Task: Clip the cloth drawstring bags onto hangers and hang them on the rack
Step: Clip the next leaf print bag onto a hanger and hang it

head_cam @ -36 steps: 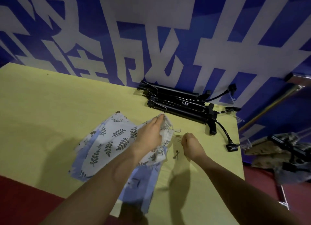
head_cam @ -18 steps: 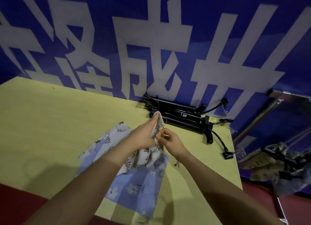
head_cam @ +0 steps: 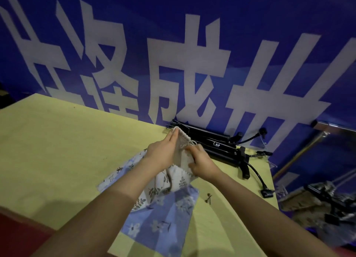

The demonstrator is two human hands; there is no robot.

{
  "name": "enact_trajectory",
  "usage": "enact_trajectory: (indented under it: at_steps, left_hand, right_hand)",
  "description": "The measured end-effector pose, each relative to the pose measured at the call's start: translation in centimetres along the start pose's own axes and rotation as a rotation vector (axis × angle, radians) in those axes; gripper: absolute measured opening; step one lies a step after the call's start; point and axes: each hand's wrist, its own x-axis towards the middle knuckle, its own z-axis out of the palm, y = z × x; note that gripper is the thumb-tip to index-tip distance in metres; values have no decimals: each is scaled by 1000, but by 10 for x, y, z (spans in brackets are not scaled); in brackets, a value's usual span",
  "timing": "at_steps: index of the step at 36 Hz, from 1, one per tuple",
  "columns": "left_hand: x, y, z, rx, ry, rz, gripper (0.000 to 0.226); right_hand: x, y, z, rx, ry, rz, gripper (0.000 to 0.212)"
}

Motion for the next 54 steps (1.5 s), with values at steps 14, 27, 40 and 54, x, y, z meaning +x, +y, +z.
enact_trajectory:
  at_steps: [14,27,40,54]
  left_hand:
    - [44,7,-1,35,153,-6,80]
    - [101,-5,28,-130,73,-68,67]
    - [120,4,63,-117,-164,-13,61]
    - [102,8,57,-183,-175,47,62]
  right_hand:
    - [27,29,-23,242,351,56,10]
    - [93,115,-32,-115,117,396,42]
    - [109,145,12,-631,-73,288,46]
    - [93,133,-9,-705,-80,190,48]
